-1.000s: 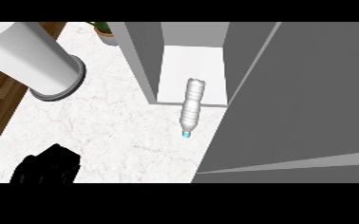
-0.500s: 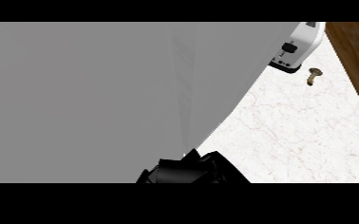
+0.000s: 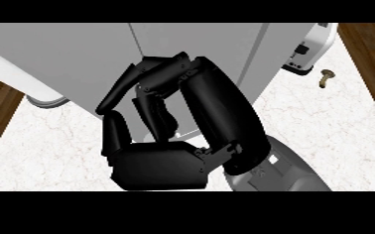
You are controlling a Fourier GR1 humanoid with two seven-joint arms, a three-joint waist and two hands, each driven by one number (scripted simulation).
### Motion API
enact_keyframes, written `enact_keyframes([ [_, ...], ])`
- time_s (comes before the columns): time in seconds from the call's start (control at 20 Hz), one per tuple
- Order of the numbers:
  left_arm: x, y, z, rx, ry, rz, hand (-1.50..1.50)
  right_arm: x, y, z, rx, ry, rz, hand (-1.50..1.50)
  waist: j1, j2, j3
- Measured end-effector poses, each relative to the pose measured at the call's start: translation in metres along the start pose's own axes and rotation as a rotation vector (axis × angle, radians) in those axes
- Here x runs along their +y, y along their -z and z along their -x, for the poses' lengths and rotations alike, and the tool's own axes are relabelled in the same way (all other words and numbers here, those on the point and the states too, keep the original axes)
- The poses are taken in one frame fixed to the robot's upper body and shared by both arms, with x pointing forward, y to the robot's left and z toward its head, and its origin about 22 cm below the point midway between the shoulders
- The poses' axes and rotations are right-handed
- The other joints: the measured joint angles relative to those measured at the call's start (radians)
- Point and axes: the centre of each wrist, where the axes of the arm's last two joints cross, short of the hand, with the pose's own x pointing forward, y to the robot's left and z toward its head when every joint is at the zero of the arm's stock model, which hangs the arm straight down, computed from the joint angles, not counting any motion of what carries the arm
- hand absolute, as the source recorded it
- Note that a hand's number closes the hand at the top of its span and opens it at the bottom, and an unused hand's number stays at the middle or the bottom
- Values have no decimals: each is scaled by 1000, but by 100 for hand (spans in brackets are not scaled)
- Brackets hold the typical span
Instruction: Pick up the bottled water, place it into the cabinet and close the cabinet
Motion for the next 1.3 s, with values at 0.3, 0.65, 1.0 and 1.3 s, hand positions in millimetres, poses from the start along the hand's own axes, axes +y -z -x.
enact_keyframes([
  [0.3,6,-8,-12,-7,7,7,150,-18,35,13,27,-13,-33,150,4,-12,-1],
  [0.65,14,-6,-13,-6,6,9,150,-28,54,32,3,-31,-64,150,10,-32,-4],
  [1.0,18,4,-19,-7,-3,37,150,-33,69,46,-27,-68,-41,150,21,-40,-5],
  [1.3,17,10,-18,-6,-9,51,150,-38,77,54,-39,-71,-34,150,28,-43,-9],
])
